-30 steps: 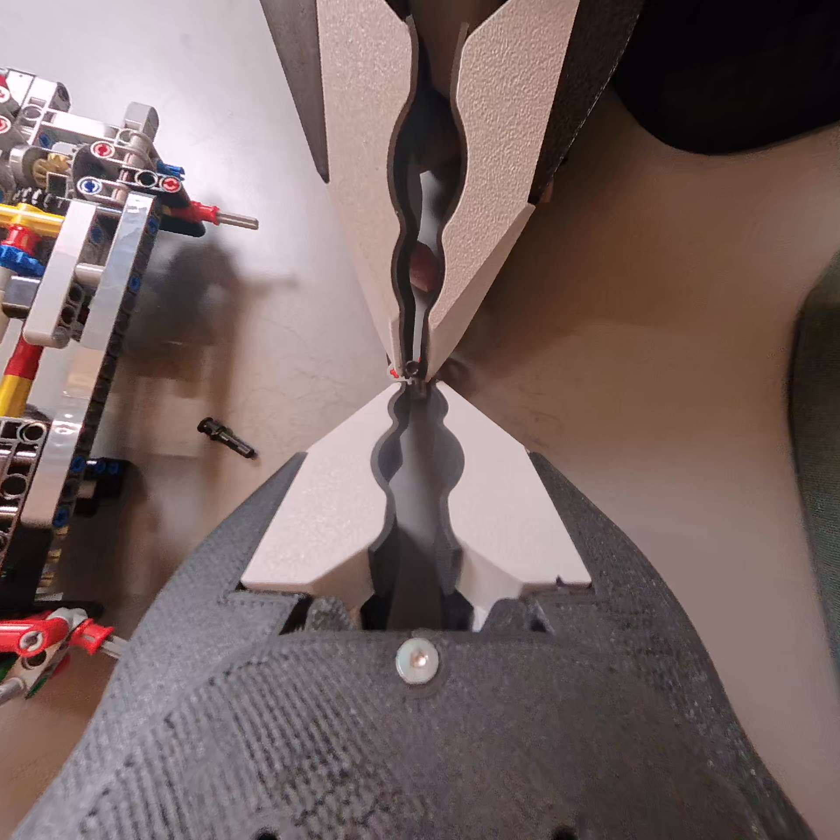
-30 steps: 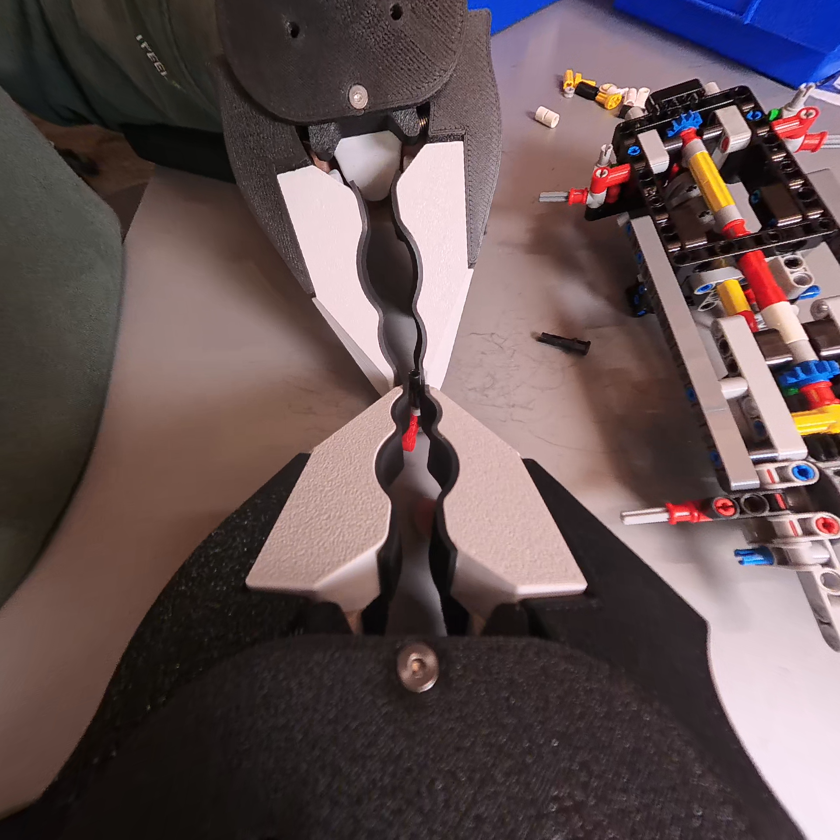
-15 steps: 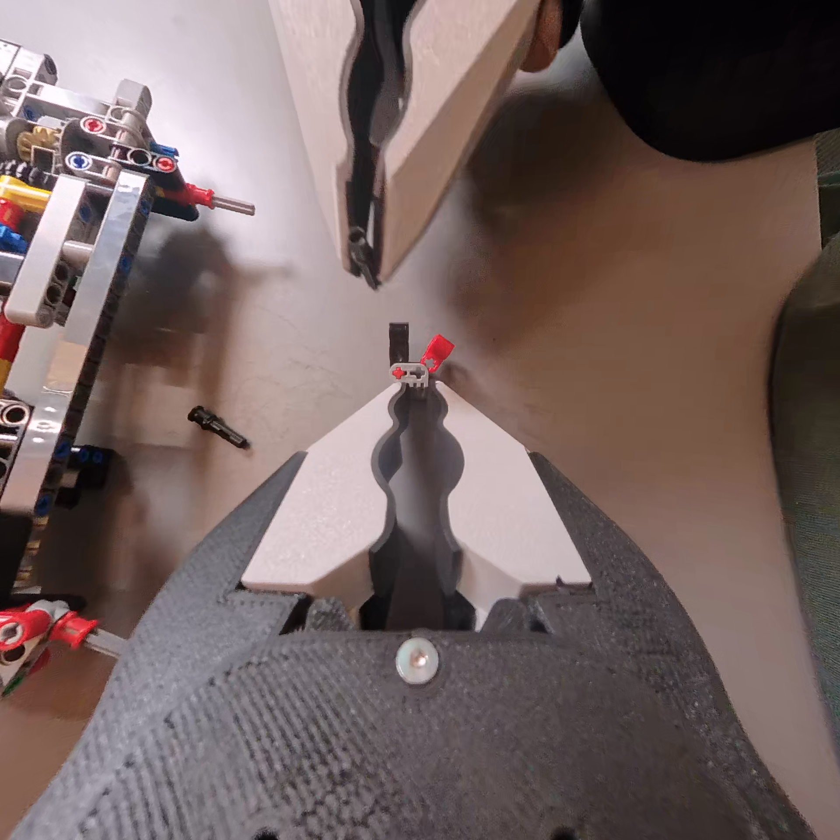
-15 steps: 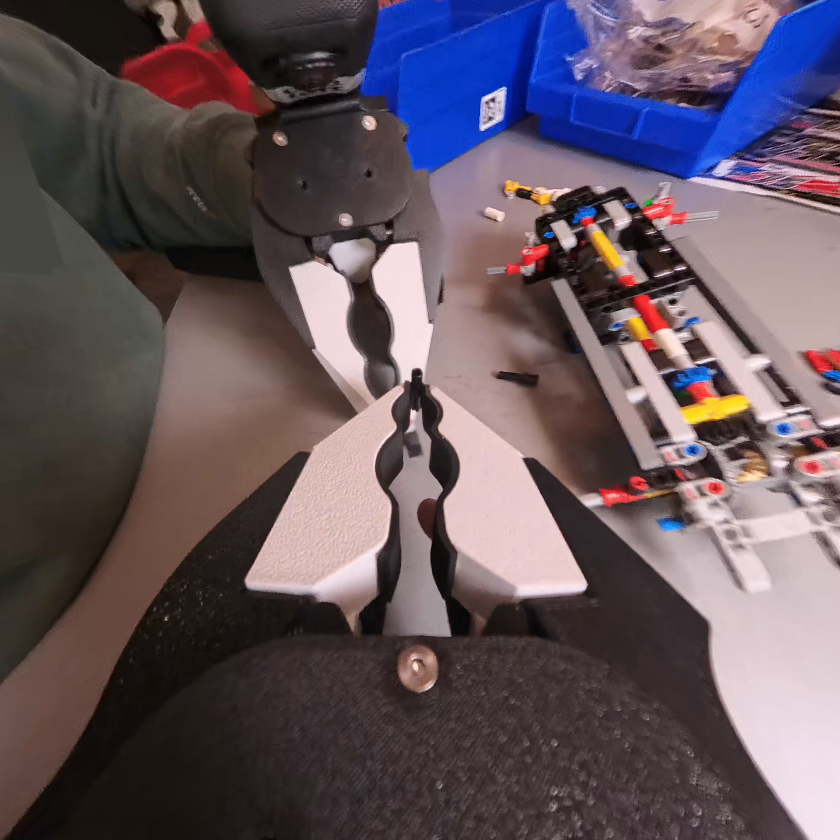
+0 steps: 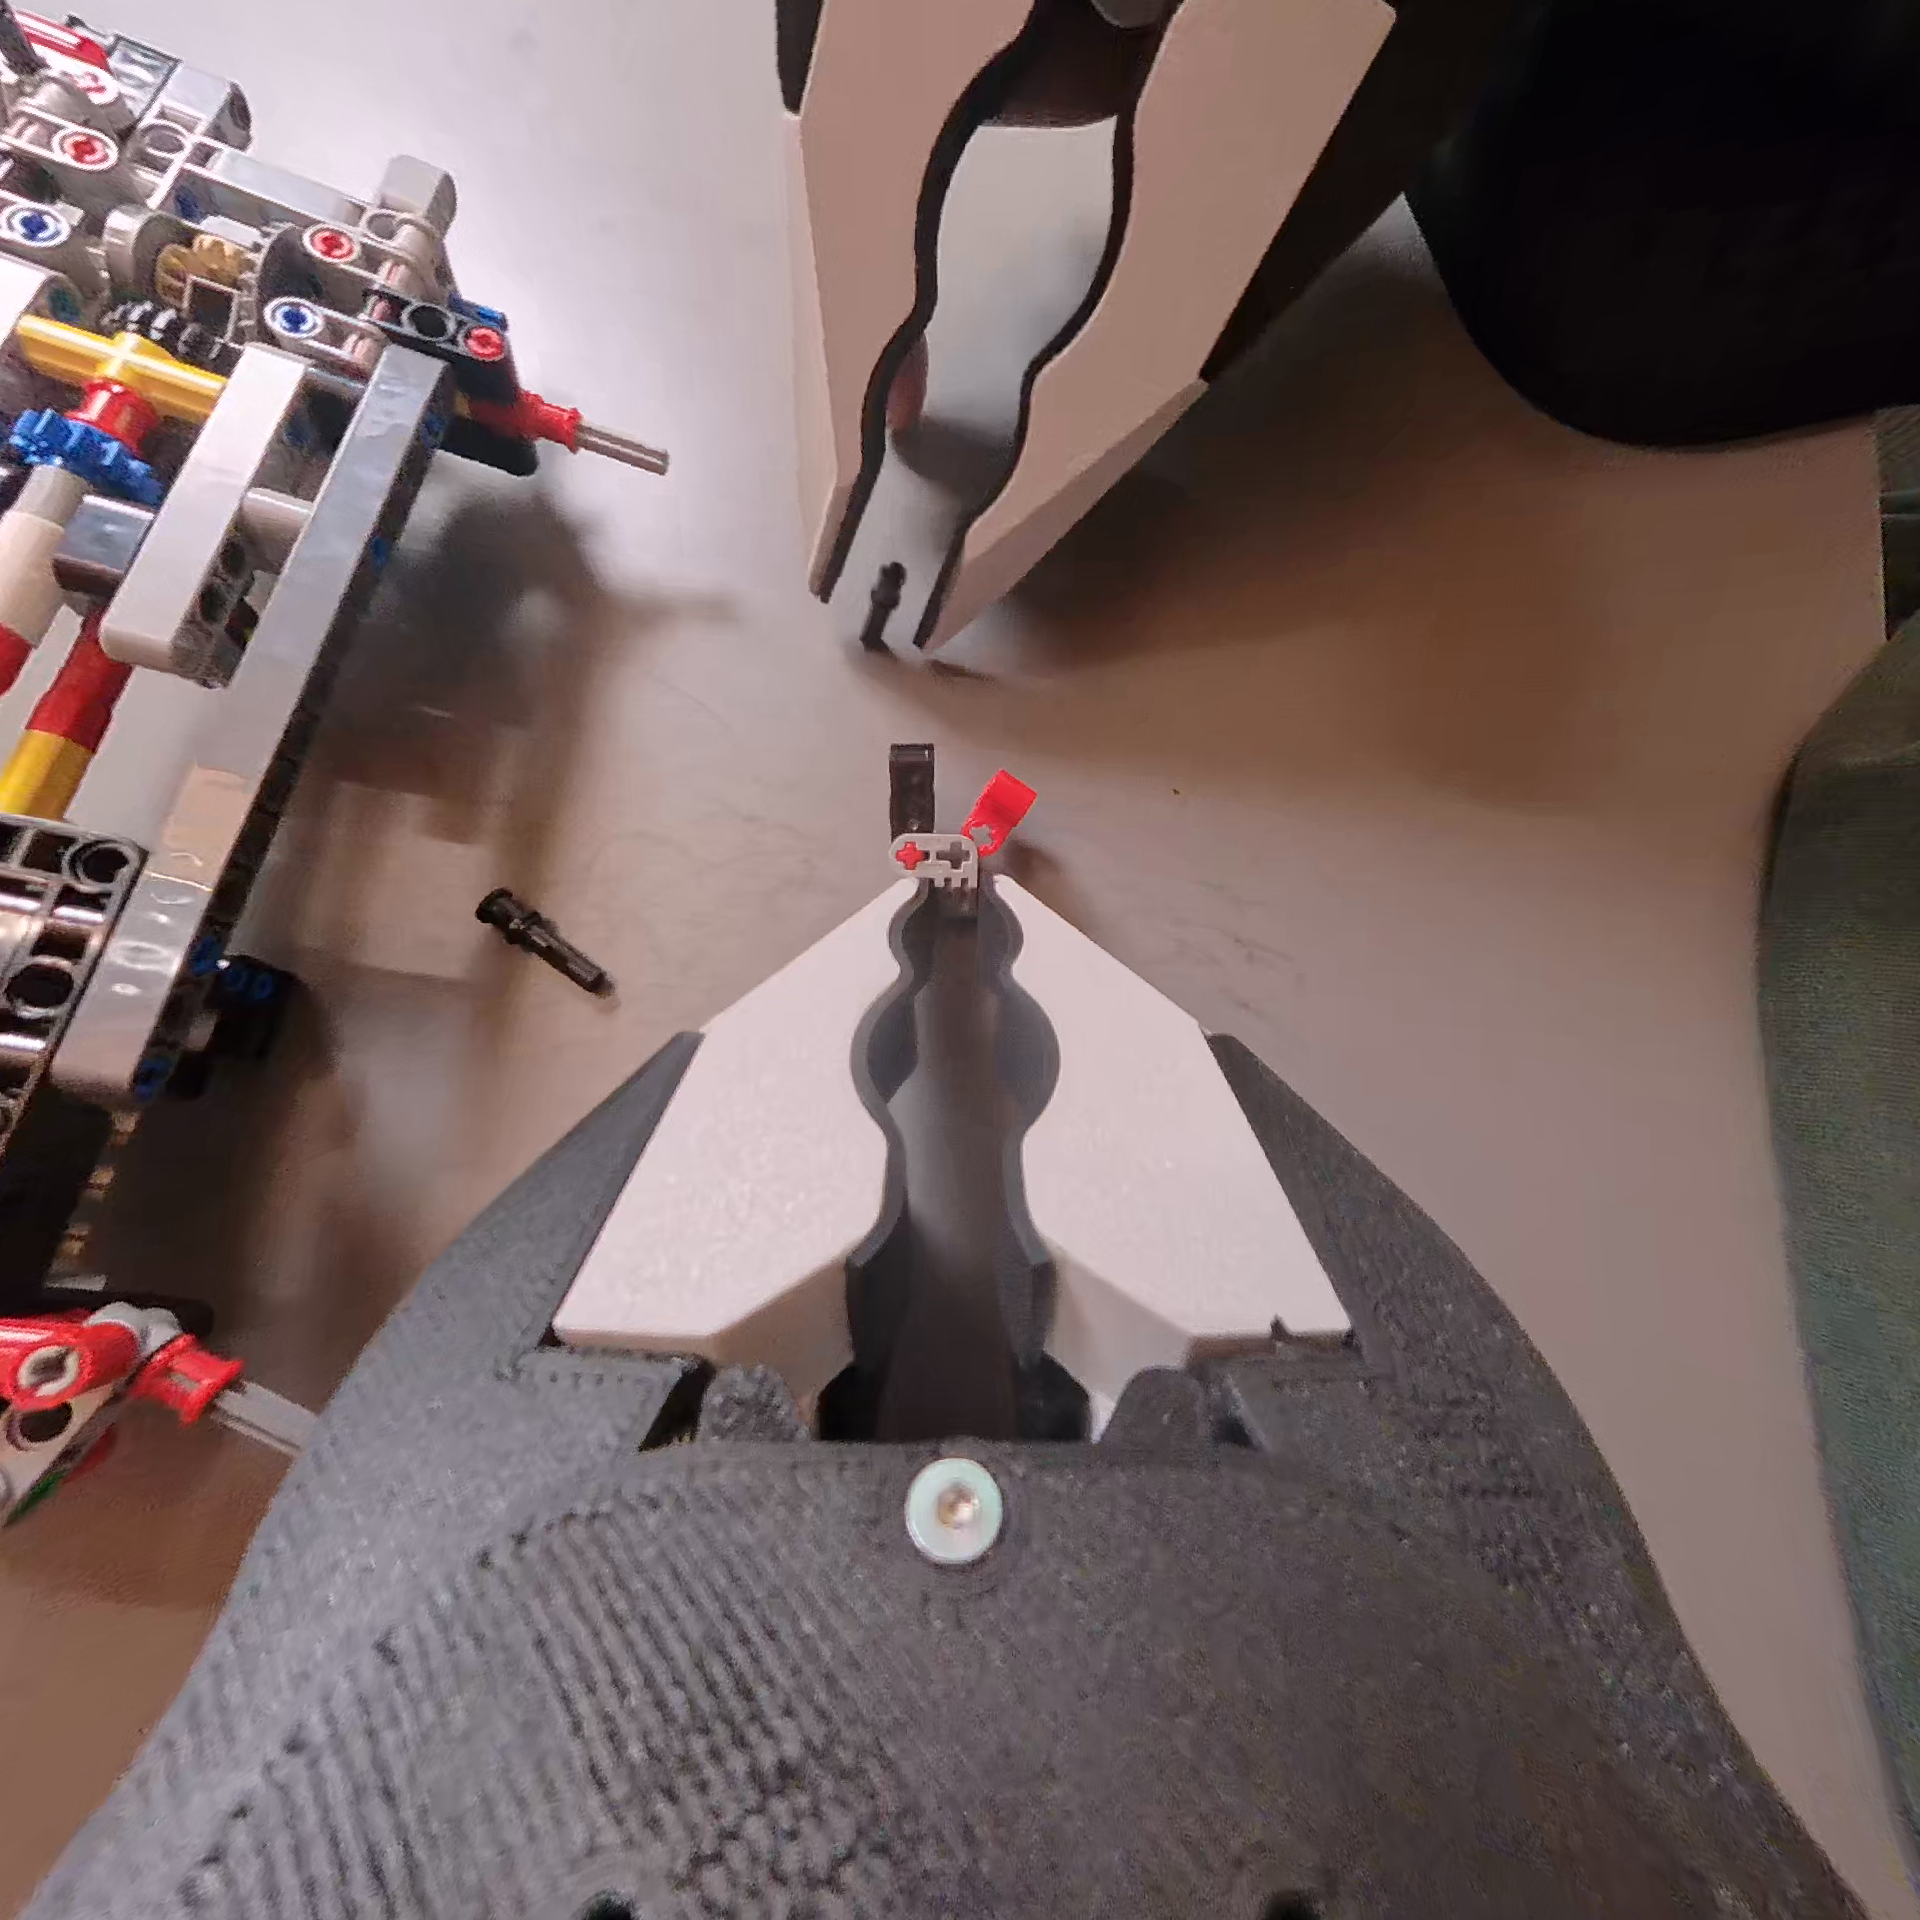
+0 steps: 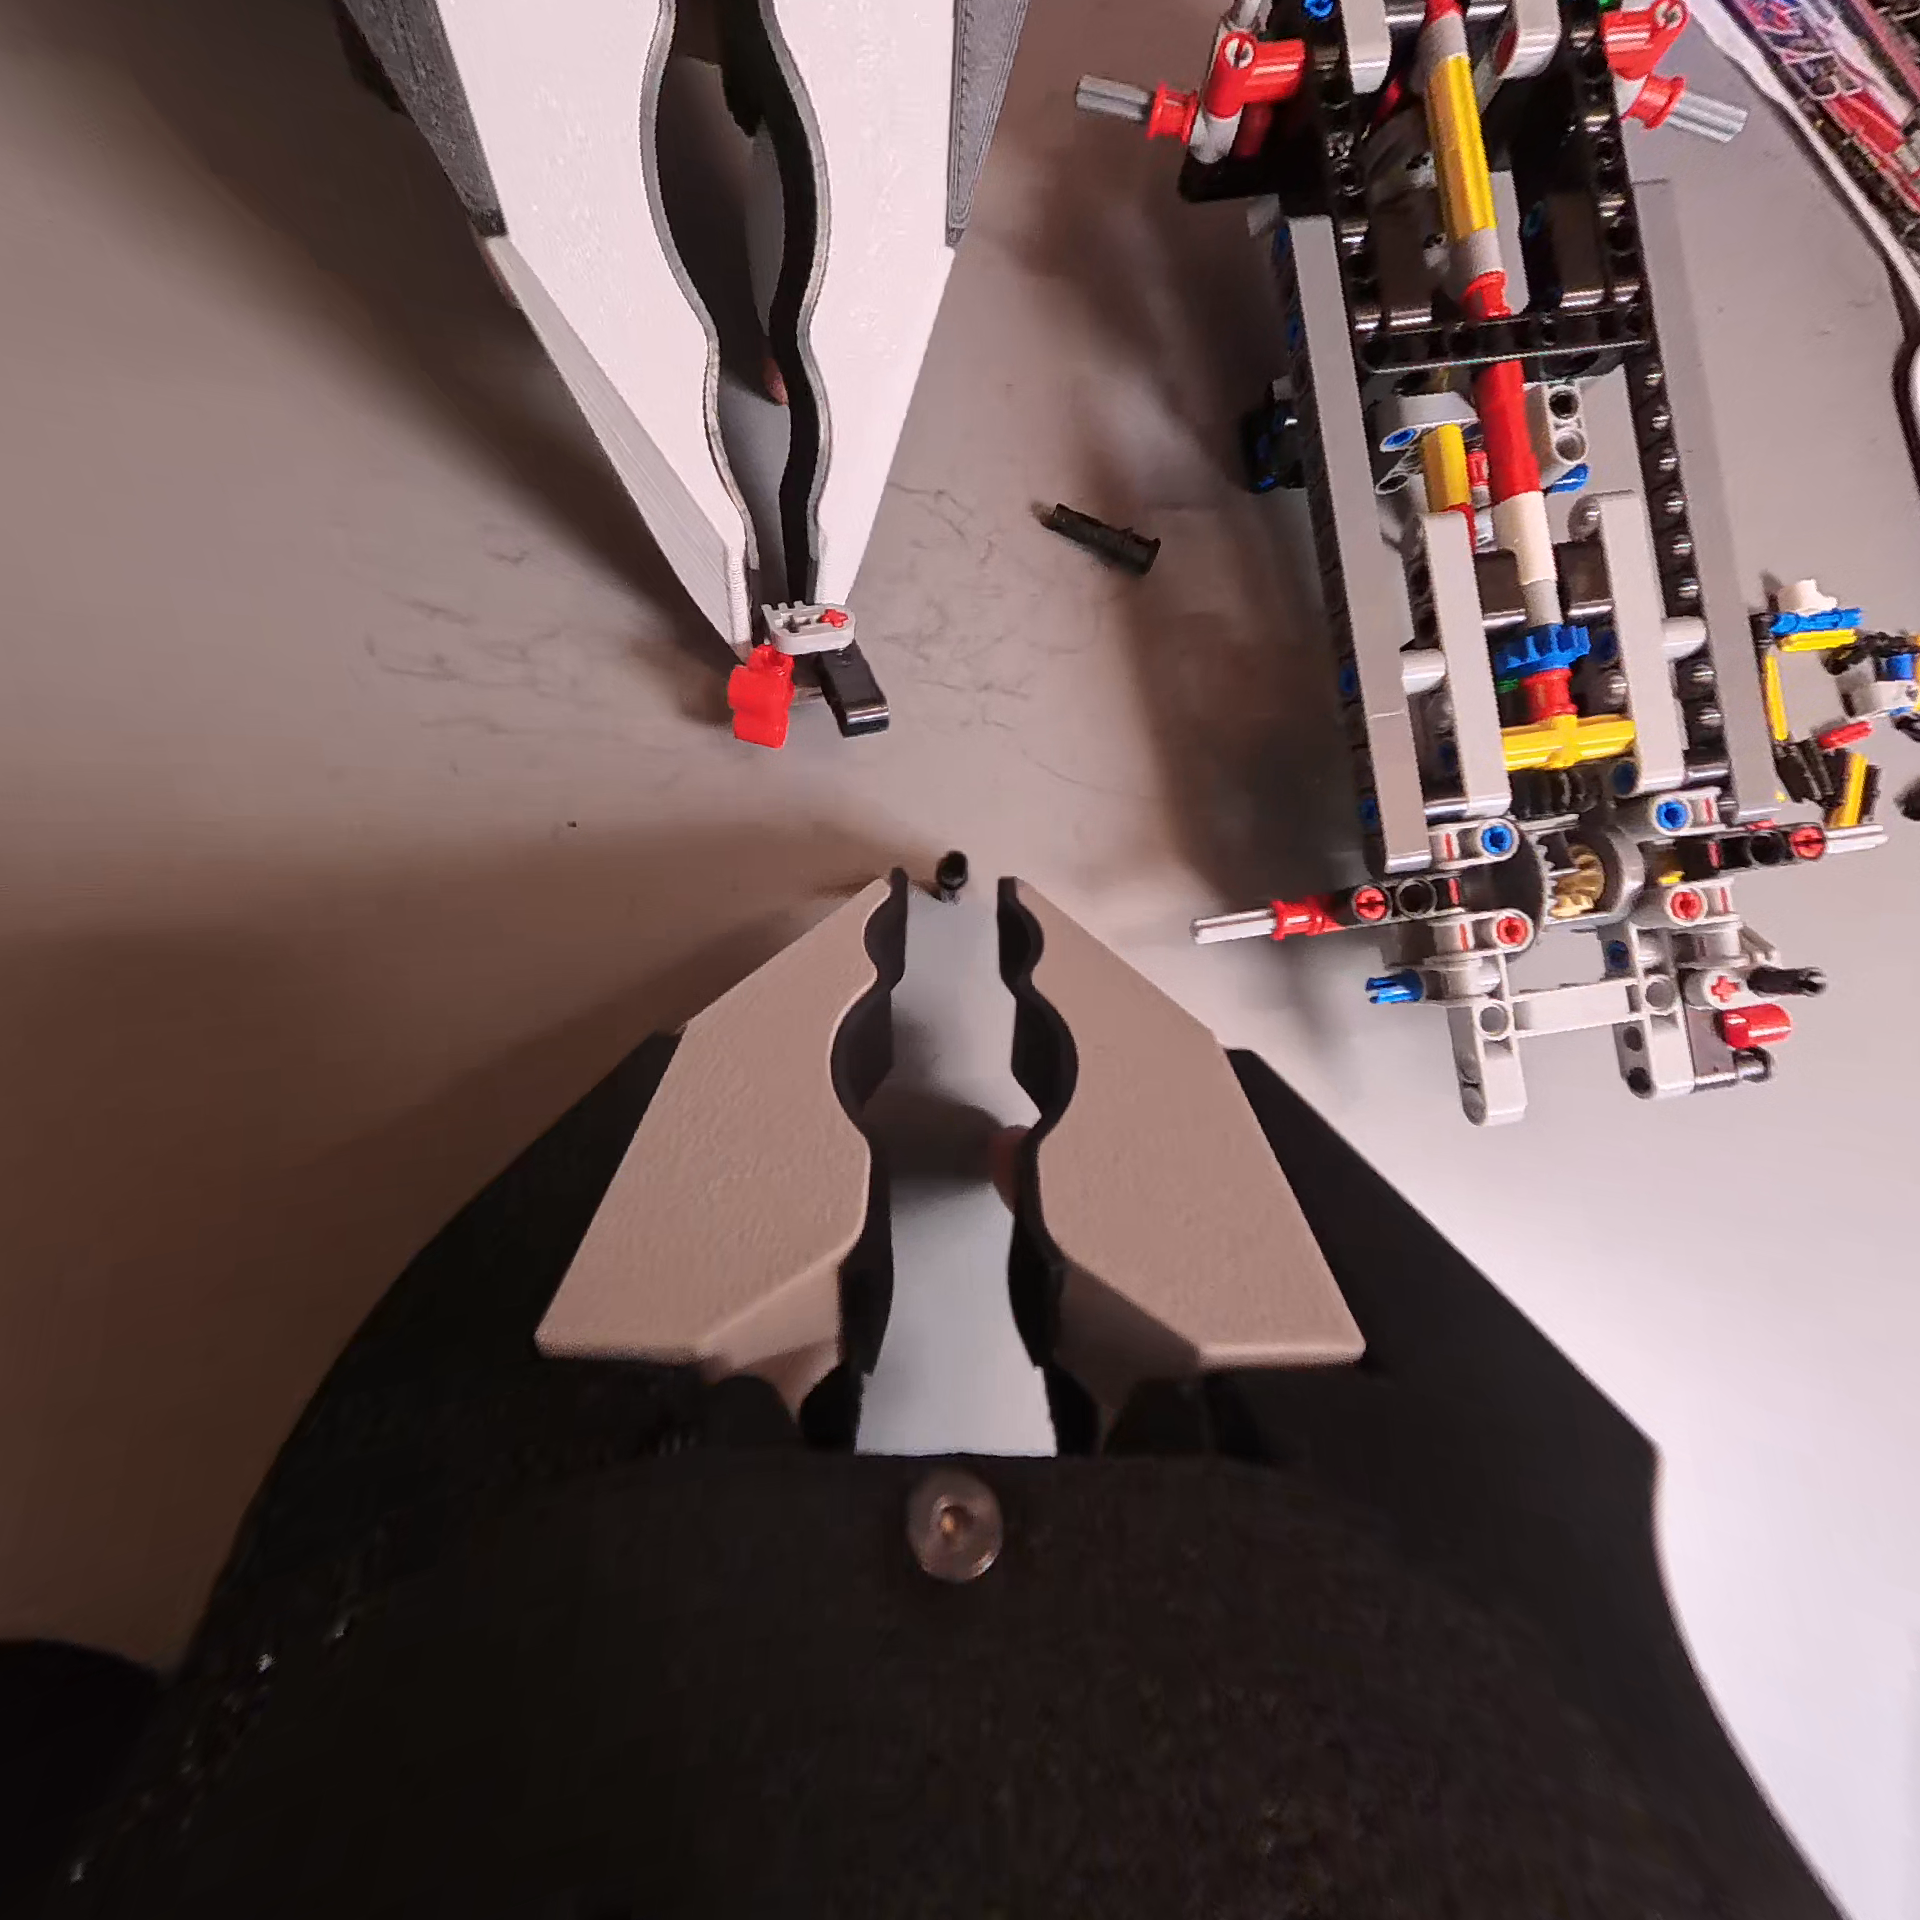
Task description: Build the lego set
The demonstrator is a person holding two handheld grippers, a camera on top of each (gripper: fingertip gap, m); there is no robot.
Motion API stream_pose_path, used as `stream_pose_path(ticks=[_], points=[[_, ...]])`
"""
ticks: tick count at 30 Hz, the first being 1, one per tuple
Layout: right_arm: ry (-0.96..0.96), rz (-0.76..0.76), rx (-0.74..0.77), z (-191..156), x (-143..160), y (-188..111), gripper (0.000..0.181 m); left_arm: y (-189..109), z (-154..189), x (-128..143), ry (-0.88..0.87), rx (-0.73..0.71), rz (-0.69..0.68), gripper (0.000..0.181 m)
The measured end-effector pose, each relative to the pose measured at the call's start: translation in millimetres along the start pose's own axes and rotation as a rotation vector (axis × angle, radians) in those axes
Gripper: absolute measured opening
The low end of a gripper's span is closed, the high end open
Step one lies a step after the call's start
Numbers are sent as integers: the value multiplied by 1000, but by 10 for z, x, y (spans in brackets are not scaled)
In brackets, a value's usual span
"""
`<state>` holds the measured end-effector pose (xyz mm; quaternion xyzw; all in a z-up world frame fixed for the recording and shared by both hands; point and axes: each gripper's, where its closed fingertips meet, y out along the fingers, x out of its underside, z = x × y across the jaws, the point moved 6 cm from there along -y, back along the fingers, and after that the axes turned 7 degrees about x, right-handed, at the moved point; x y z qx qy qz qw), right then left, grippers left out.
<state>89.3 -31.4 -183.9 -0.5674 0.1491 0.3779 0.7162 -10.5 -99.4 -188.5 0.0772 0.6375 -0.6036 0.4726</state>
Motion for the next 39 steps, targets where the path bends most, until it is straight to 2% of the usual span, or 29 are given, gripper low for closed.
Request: stream_pose_path(ticks=[4,7,14,26,33,39], points=[[21,69,33,57,-96,-155,15,-29,-55,0,-53,8,49,6],[37,167,2,-5,-257,-281,14,-71,-101,-21,-106,27,105,6],[78,199,-33,-135,-334,-81,14,-121,-140,-74,-157,31,182,6],[128,211,53,-68,-356,-33,2,-135,-158,-77,-178,15,203,6],[174,257,62,-17,-374,-64,4,-186,-184,-106,-233,51,275,6],[204,298,32,14,-366,-93,12,-210,-192,-113,-239,58,297,6]])
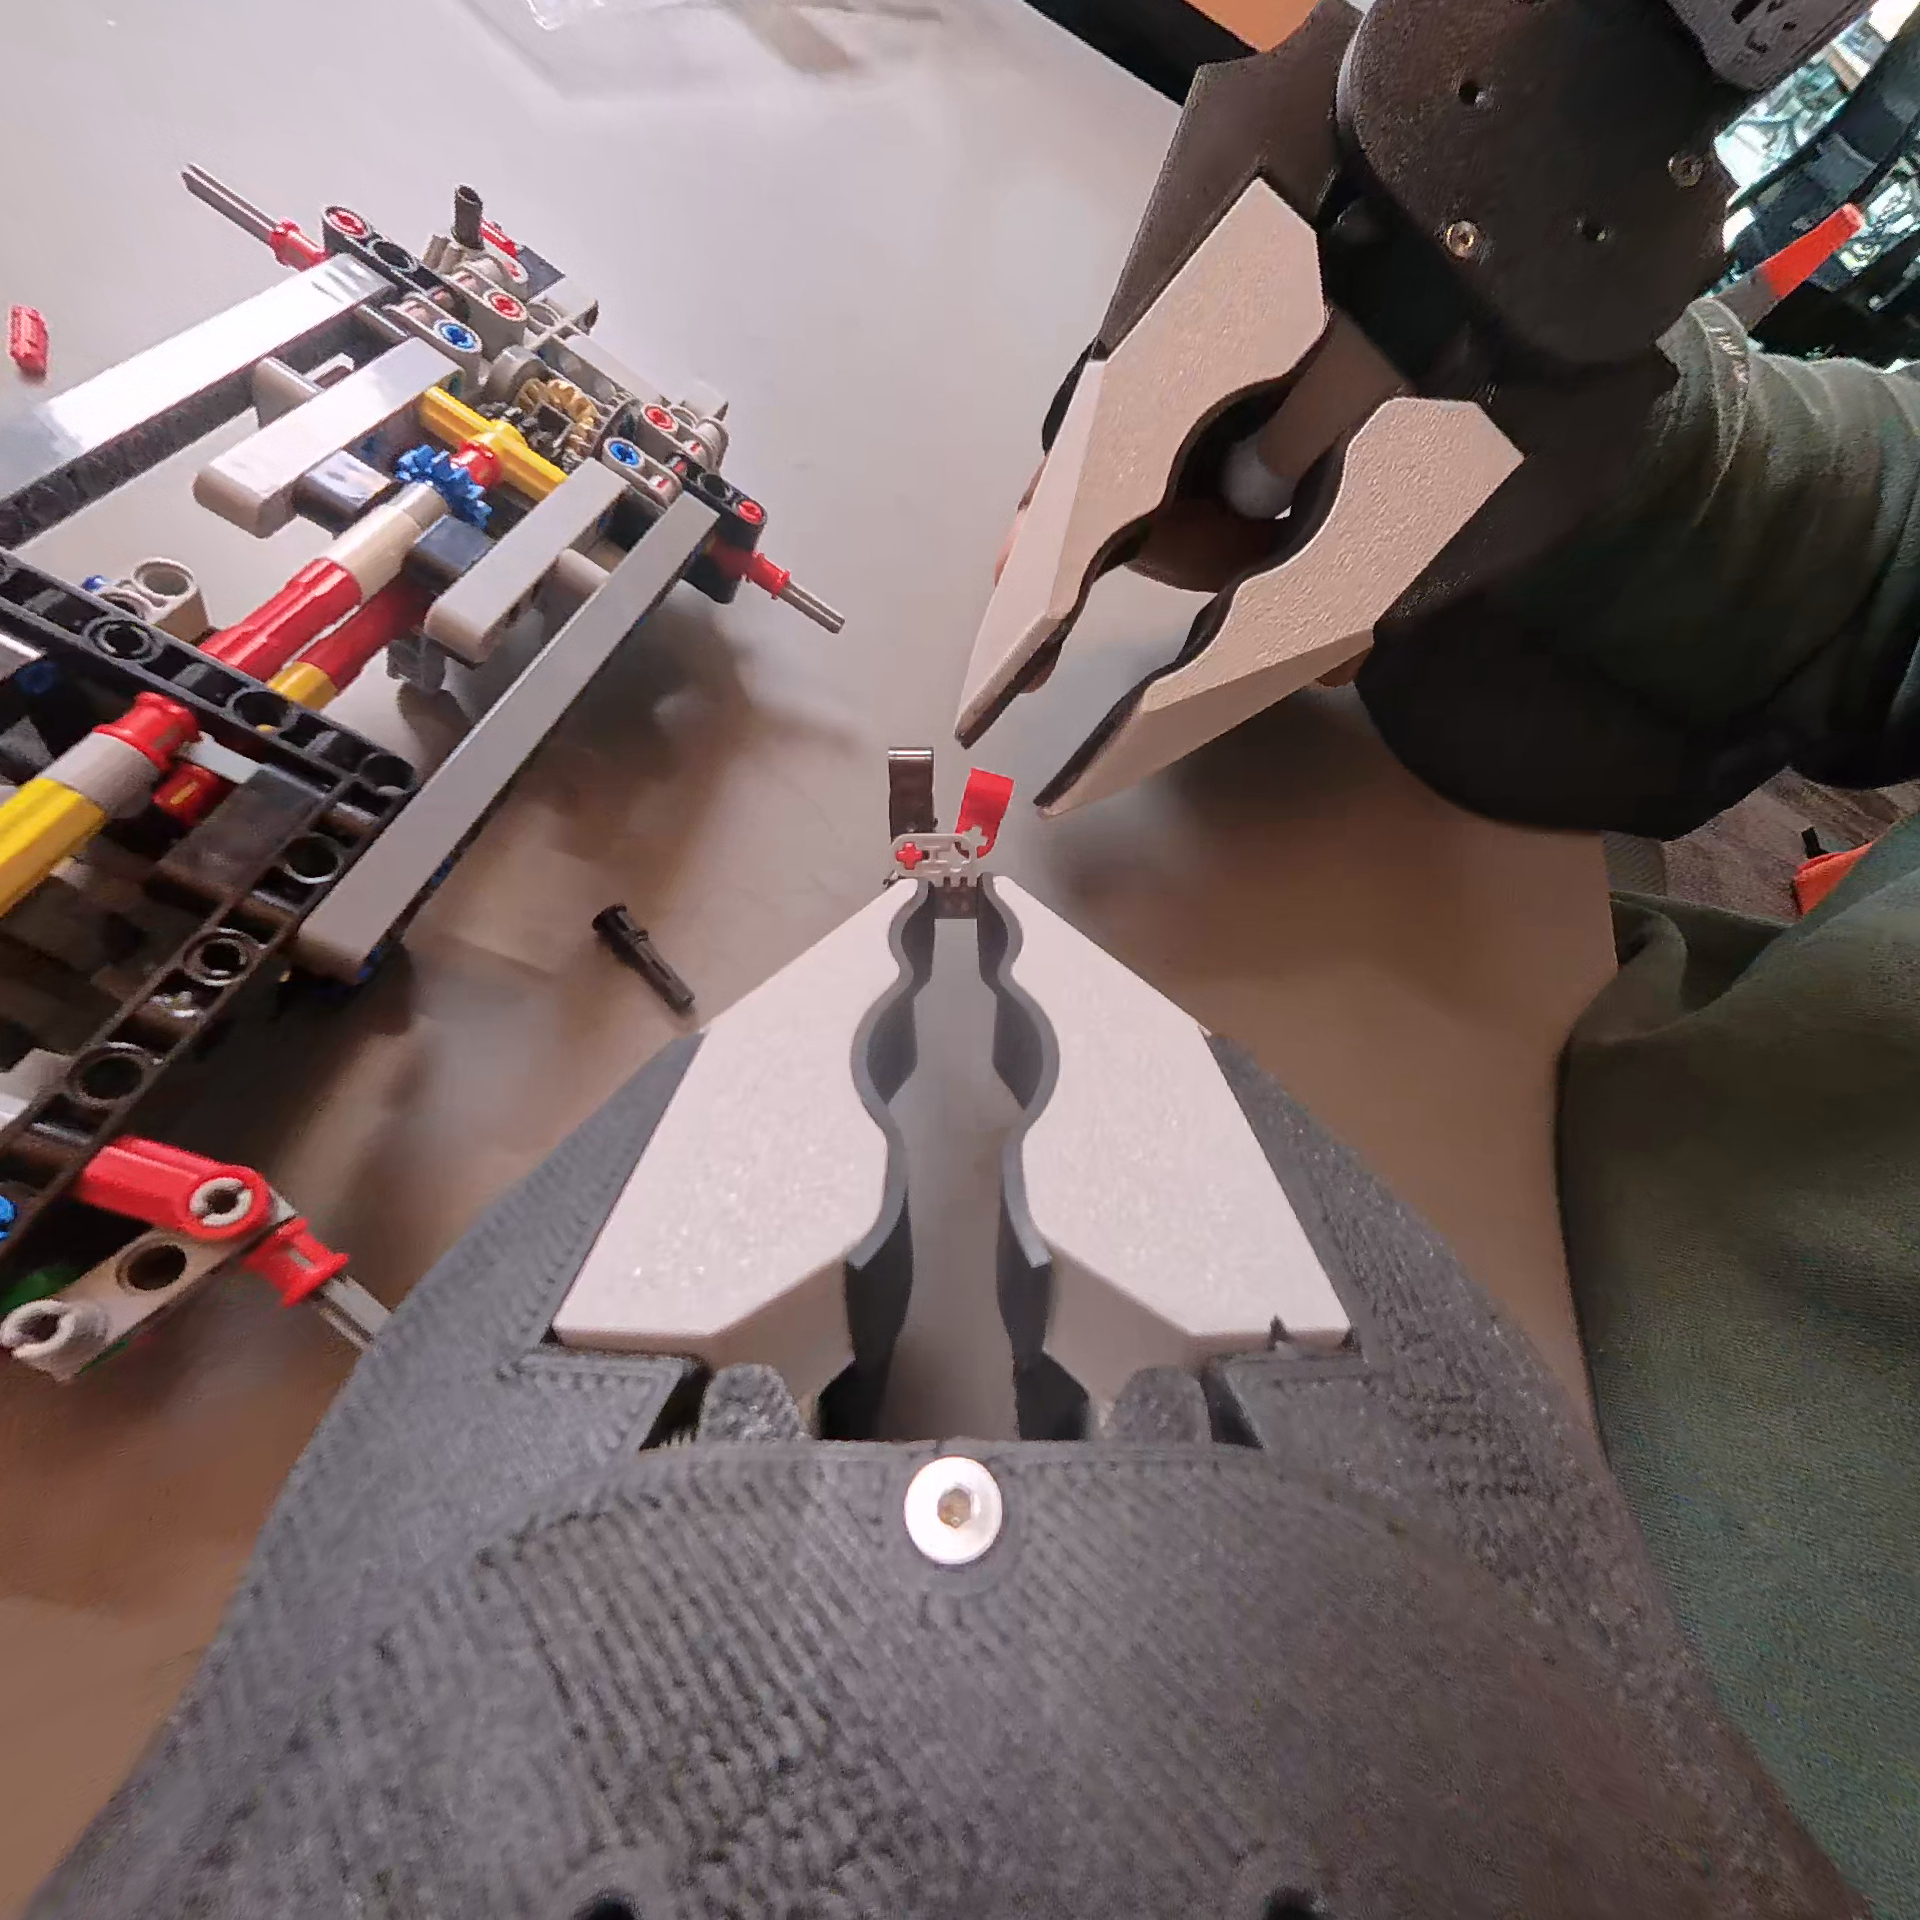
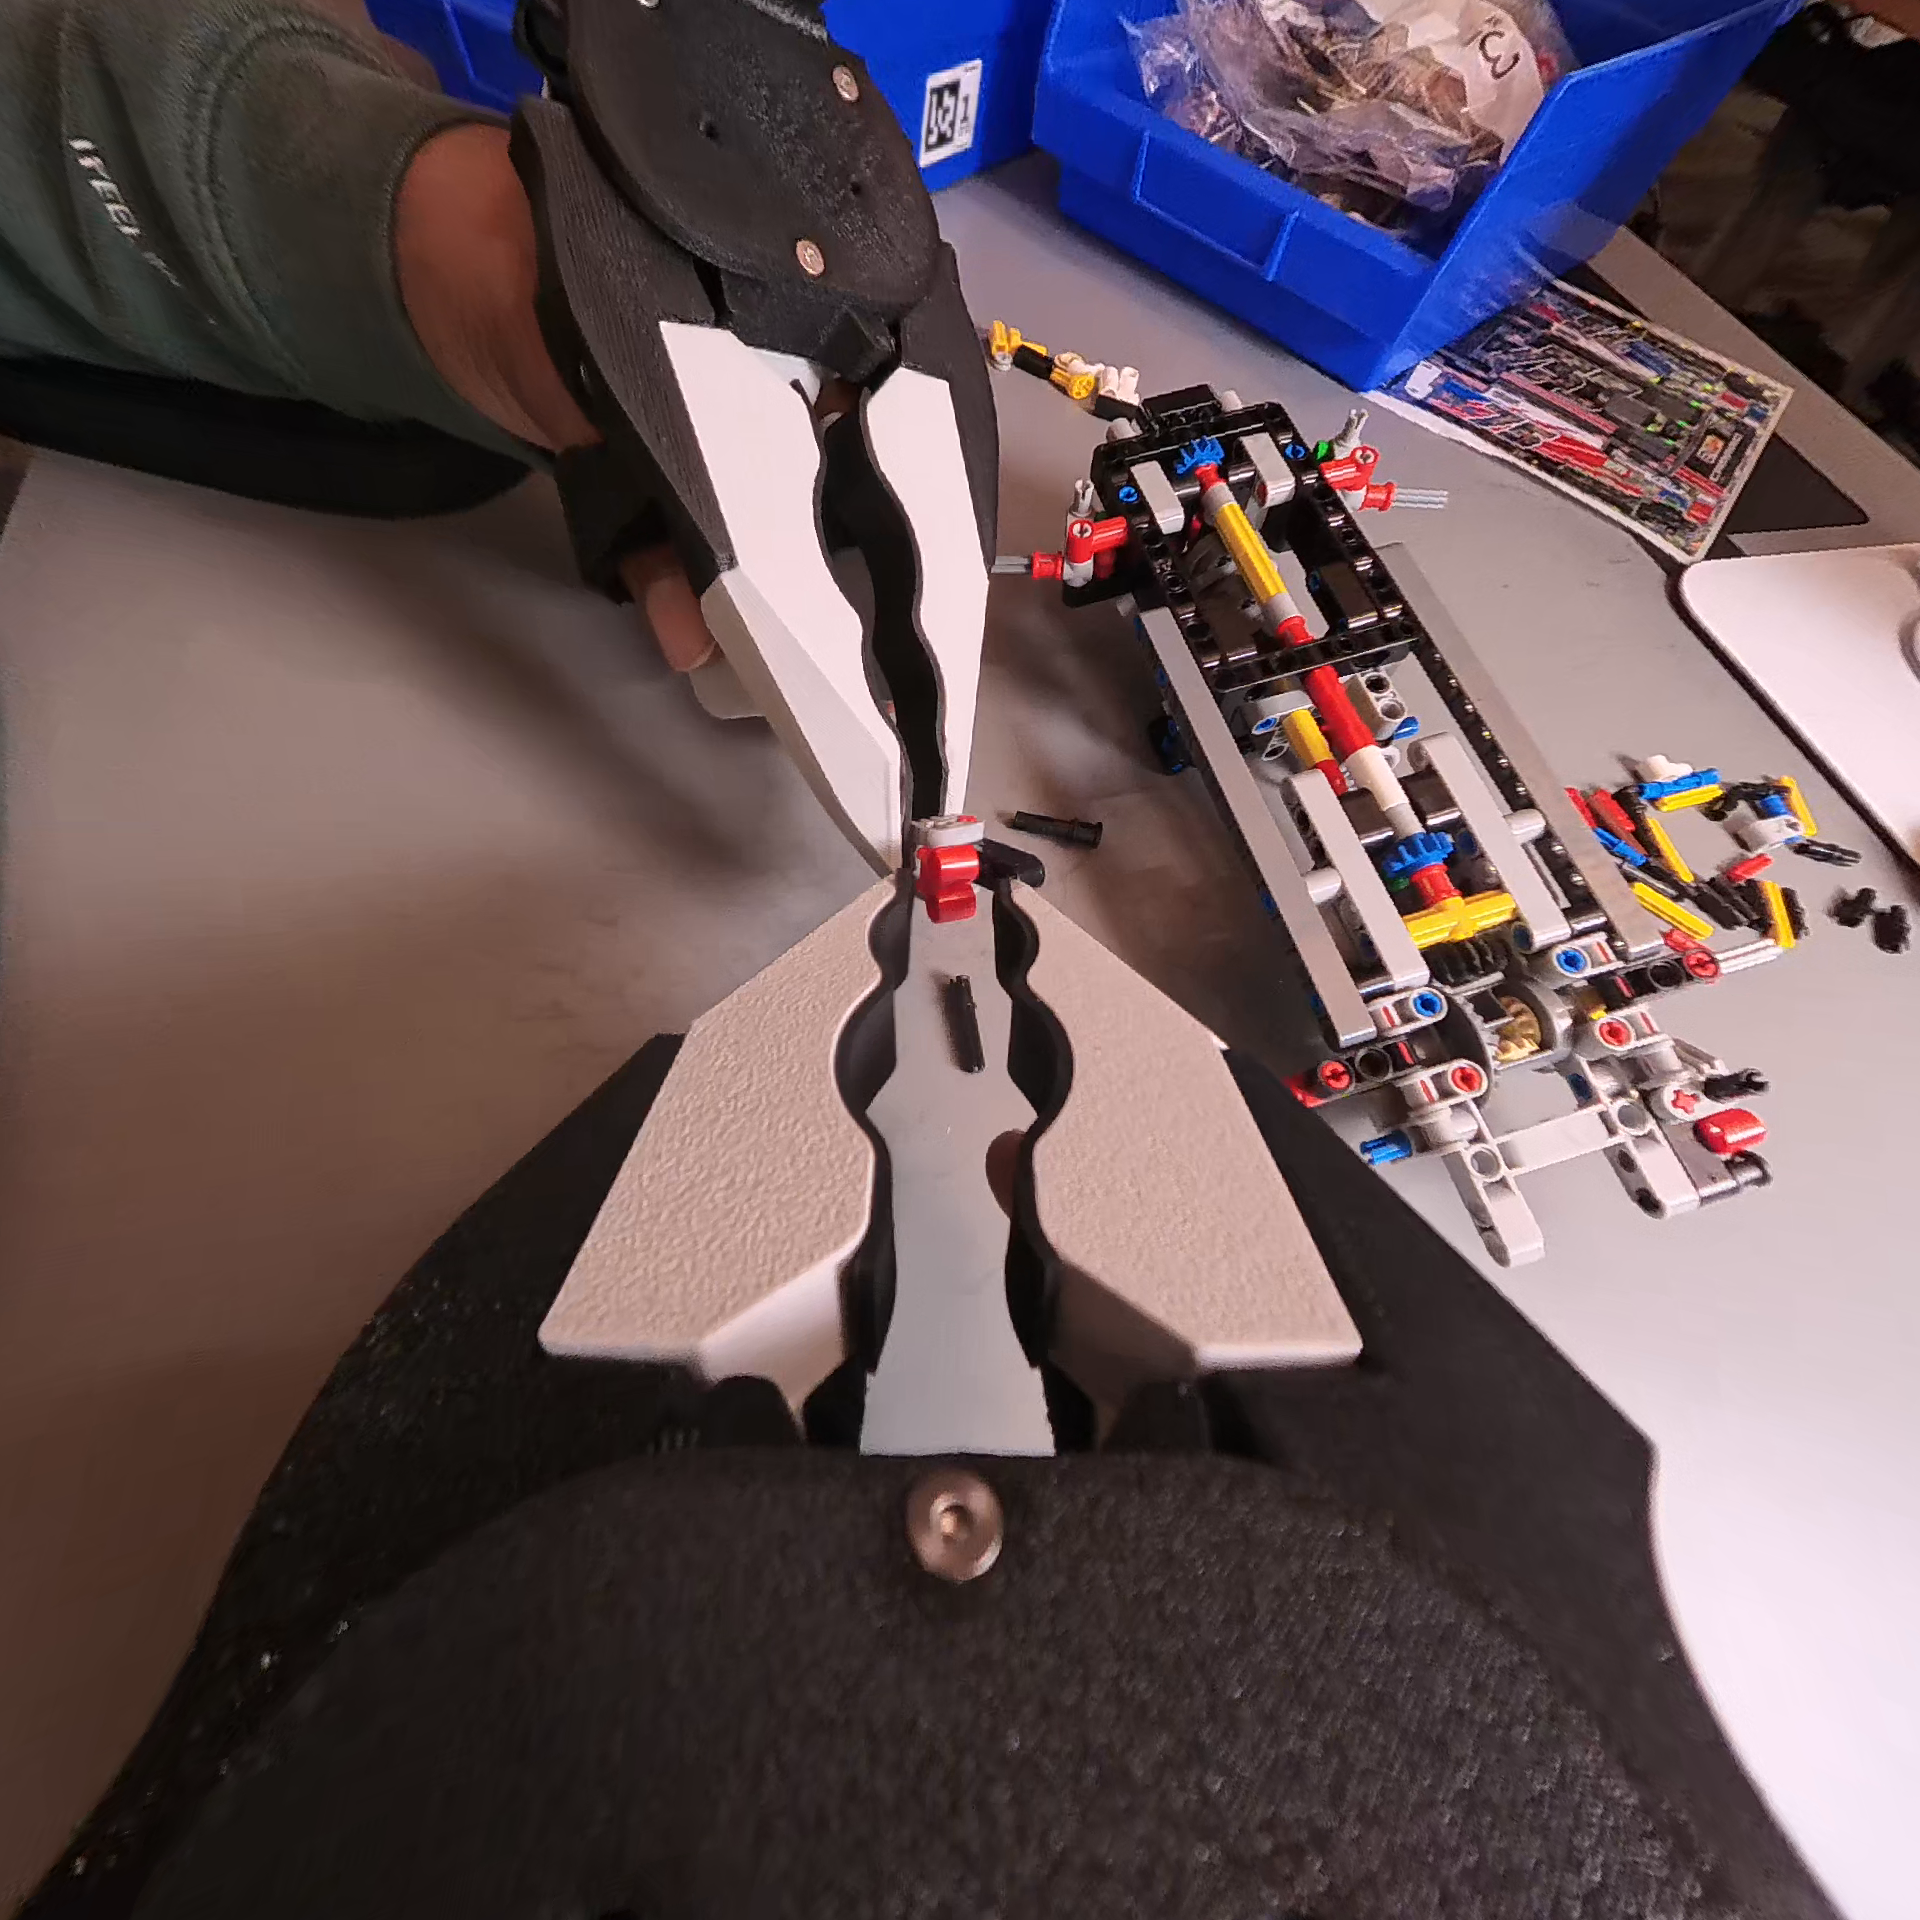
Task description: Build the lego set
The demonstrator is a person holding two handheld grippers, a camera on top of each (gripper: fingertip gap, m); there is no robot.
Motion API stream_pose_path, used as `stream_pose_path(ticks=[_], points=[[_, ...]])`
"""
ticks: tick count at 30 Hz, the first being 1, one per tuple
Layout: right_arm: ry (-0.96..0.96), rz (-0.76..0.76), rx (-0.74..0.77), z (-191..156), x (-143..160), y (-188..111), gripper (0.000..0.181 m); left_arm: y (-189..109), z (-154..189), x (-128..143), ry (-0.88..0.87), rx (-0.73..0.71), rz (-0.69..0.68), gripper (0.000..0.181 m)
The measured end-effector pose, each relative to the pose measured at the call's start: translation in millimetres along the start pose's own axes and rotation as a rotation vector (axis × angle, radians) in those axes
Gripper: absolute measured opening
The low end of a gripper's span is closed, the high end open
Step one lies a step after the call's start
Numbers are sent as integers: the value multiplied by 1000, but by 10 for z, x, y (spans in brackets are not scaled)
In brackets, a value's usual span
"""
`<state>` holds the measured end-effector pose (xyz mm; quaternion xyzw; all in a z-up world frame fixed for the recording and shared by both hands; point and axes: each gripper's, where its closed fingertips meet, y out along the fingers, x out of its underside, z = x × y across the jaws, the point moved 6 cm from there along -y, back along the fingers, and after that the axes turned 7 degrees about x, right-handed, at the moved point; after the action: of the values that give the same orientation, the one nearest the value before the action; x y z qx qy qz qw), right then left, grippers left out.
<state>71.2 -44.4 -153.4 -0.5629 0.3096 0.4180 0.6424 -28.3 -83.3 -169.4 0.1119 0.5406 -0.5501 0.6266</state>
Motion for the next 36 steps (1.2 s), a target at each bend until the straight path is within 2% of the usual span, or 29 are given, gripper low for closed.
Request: stream_pose_path(ticks=[9,16,23,31,36], points=[[-13,0,-11,-30,20,29,6,5,28,-13,12,11,13,6],[56,55,53,12,-46,54,5,-61,-5,-71,-31,14,89,6],[108,76,27,14,-53,53,5,-78,-3,-69,-59,46,108,6],[120,63,-19,-4,-26,54,5,-56,54,-65,24,19,70,6],[100,80,-95,-22,40,27,5,-11,126,-47,194,-48,6,6]])
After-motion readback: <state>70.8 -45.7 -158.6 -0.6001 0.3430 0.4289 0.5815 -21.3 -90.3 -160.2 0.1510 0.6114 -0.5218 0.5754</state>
